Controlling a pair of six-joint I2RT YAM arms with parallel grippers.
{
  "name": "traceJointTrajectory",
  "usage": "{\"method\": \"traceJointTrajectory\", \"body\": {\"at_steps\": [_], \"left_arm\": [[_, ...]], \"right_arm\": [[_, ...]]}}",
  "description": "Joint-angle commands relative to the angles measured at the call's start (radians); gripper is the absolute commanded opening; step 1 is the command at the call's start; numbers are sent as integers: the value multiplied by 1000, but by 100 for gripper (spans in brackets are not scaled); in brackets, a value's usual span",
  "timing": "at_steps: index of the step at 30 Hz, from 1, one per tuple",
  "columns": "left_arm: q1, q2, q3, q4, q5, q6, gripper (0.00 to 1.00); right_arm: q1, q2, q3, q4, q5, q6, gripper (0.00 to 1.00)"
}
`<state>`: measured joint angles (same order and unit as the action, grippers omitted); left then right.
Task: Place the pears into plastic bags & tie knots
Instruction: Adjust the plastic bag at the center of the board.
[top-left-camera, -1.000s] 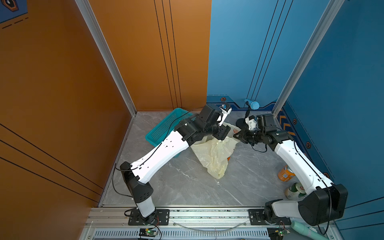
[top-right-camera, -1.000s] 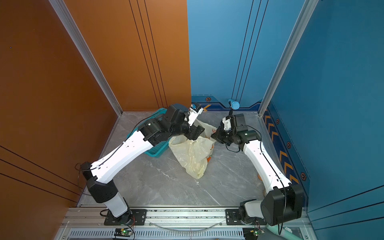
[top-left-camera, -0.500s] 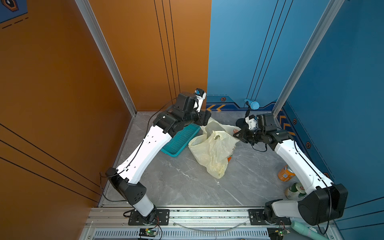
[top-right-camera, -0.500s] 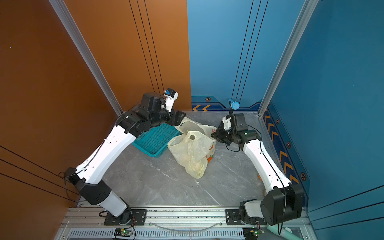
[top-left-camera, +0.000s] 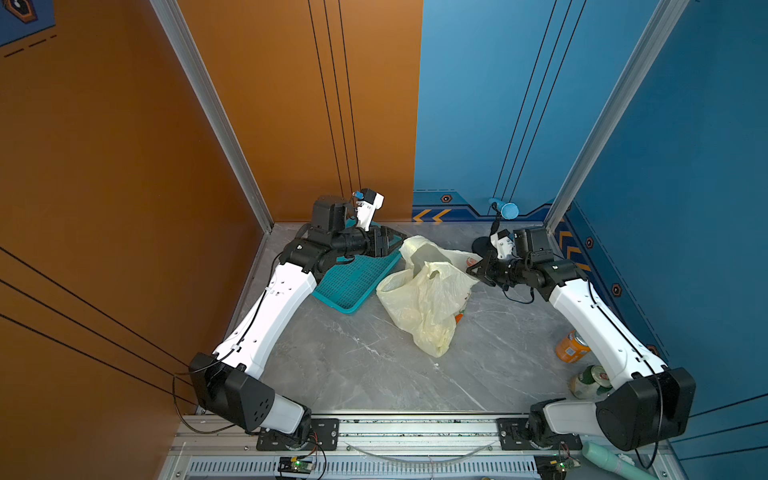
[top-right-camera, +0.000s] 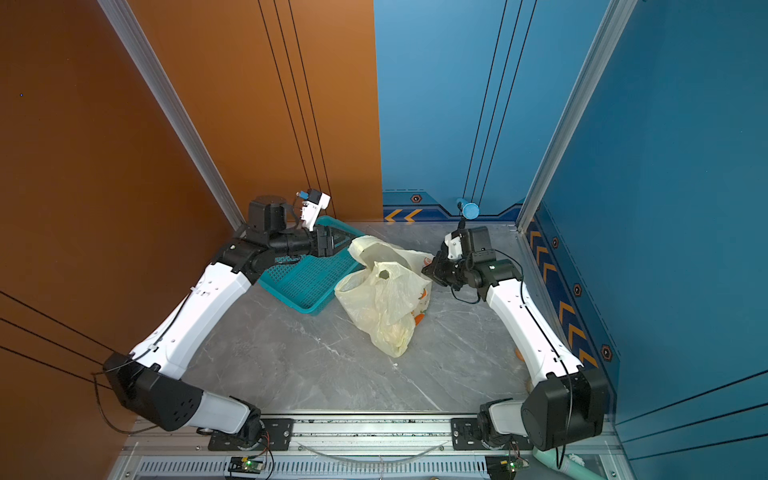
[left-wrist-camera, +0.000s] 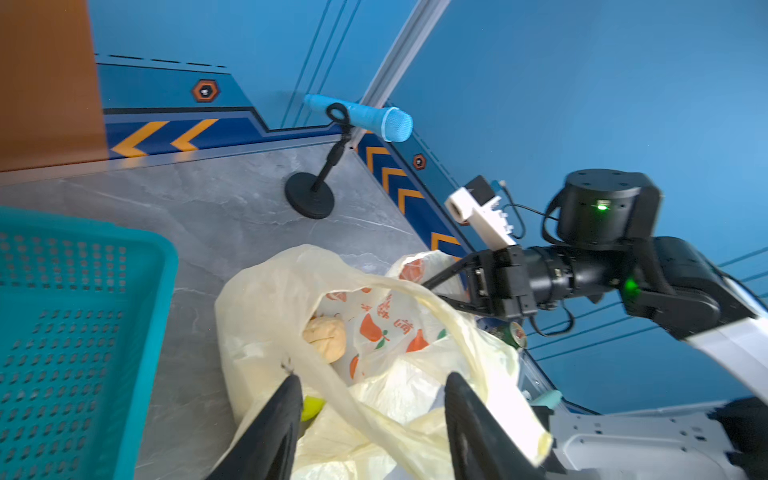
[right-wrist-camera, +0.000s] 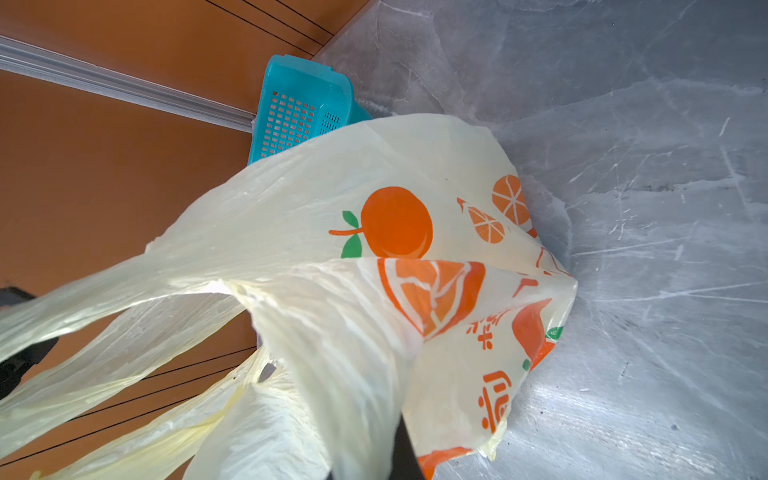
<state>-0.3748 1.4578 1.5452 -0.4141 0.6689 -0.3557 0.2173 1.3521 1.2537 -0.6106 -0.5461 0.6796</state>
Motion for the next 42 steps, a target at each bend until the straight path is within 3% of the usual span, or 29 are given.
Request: {"method": "traceJointTrajectory", "body": {"at_steps": [1, 9, 15, 21, 24, 27, 28, 30, 34, 37, 42], "left_arm": [[-9, -35, -31, 44, 137, -14, 56], [-19, -54, -77, 137, 214, -55, 55], [-22, -41, -74, 129, 229, -49, 34], [-32, -43, -74, 148, 240, -59, 4], [-33, -46, -70, 170, 235, -83, 0], [-34, -57, -70, 190, 209, -100, 0], [-35, -58, -67, 196, 200, -111, 0], [-36, -62, -57, 201, 180, -126, 0], [-47, -67, -22, 180, 135, -133, 0], [-55, -67, 4, 161, 109, -134, 0], [-56, -63, 23, 148, 81, -141, 0]], "right_arm": [[0, -7, 31, -24, 14, -11, 0], [1, -12, 31, -26, 17, -8, 0], [2, -17, 34, -31, 23, -6, 0], [1, -31, 48, -51, 54, -17, 0], [12, -59, 71, -85, 119, -49, 6], [26, -107, 90, -99, 164, -87, 33], [45, -130, 103, -106, 193, -111, 45], [93, -169, 122, -112, 252, -156, 57], [260, -228, 156, -84, 402, -259, 69], [414, -229, 184, -66, 523, -313, 74], [636, -173, 243, -87, 761, -306, 71]]}}
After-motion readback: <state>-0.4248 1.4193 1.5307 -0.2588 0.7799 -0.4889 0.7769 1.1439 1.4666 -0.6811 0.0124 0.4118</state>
